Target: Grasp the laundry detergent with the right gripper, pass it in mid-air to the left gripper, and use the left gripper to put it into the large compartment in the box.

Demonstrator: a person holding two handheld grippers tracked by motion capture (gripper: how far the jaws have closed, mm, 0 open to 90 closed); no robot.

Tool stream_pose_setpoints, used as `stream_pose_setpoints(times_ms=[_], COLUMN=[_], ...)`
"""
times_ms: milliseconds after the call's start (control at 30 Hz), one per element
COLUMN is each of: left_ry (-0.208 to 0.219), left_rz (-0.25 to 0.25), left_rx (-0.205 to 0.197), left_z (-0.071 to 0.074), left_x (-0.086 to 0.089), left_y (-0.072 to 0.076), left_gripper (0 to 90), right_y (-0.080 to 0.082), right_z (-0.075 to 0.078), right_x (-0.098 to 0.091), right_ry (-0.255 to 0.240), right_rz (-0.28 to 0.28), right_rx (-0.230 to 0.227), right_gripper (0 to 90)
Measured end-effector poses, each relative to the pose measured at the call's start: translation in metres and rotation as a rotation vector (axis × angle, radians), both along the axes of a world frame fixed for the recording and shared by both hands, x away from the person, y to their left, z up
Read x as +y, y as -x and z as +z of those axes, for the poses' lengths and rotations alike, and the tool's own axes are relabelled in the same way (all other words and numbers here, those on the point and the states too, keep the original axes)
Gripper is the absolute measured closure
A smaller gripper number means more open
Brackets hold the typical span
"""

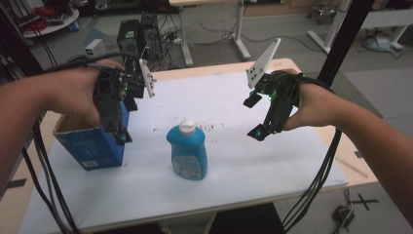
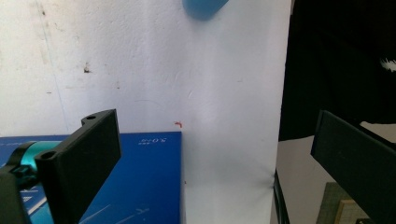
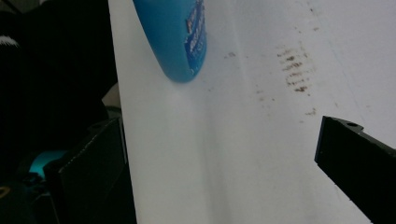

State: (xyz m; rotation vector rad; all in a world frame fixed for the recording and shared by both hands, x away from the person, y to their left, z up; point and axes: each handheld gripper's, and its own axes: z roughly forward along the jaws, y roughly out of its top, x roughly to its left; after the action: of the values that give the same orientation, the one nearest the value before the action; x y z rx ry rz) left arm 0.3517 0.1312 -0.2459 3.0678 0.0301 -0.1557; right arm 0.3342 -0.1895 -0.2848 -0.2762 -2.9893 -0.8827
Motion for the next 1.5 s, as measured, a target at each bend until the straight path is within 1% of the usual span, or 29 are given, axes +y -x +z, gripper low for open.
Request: stream_pose_setpoints(times_ms=[133, 233, 267, 467, 533, 800, 967, 1067, 1167, 1433, 1500], left_ry=[0.004, 0.006, 0.005, 0.005, 0.006, 0.004, 0.006, 0.009, 0.002, 0.006, 0.005], left_rz=[-0.007, -0.008, -0.008, -0.014, -0.014, -0.011, -0.016, -0.015, -0.012, -0.012, -0.011], left_rx=[-0.004, -0.004, -0.002, -0.003, -0.003, -0.005, -0.006, -0.006, -0.005, -0.008, -0.009], left_z=[0.000, -0.001, -0.001, -0.002, -0.003, -0.006, -0.006, -0.006, -0.006, -0.005, -0.005], left_x=[0.000, -0.001, -0.001, -0.001, 0.000, -0.001, -0.002, -0.001, 0.000, 0.001, 0.001], left_y=[0.002, 0.002, 0.003, 0.004, 0.004, 0.002, 0.003, 0.004, 0.004, 0.004, 0.005], left_gripper=[1.6, 1.7, 1.7, 1.7, 1.7, 1.7, 1.7, 1.7, 1.7, 1.7, 1.7], right_y=[0.010, 0.014, 0.016, 0.020, 0.021, 0.026, 0.029, 0.031, 0.033, 0.037, 0.037], right_z=[-0.015, -0.021, -0.030, -0.048, -0.053, -0.073, -0.082, -0.087, -0.091, -0.103, -0.106], right_x=[0.004, 0.007, 0.011, 0.016, 0.017, 0.028, 0.035, 0.038, 0.042, 0.055, 0.060], right_ry=[-0.063, -0.084, -0.113, -0.169, -0.191, -0.269, -0.315, -0.339, -0.360, -0.386, -0.399], right_rz=[-0.019, -0.025, -0.029, -0.056, -0.070, -0.092, -0.102, -0.116, -0.121, -0.130, -0.132], right_rx=[0.013, 0.012, 0.020, 0.033, 0.034, 0.044, 0.047, 0.054, 0.055, 0.060, 0.066], right_gripper=[1.2, 1.2, 1.2, 1.2, 1.2, 1.2, 1.2, 1.2, 1.2, 1.2, 1.2])
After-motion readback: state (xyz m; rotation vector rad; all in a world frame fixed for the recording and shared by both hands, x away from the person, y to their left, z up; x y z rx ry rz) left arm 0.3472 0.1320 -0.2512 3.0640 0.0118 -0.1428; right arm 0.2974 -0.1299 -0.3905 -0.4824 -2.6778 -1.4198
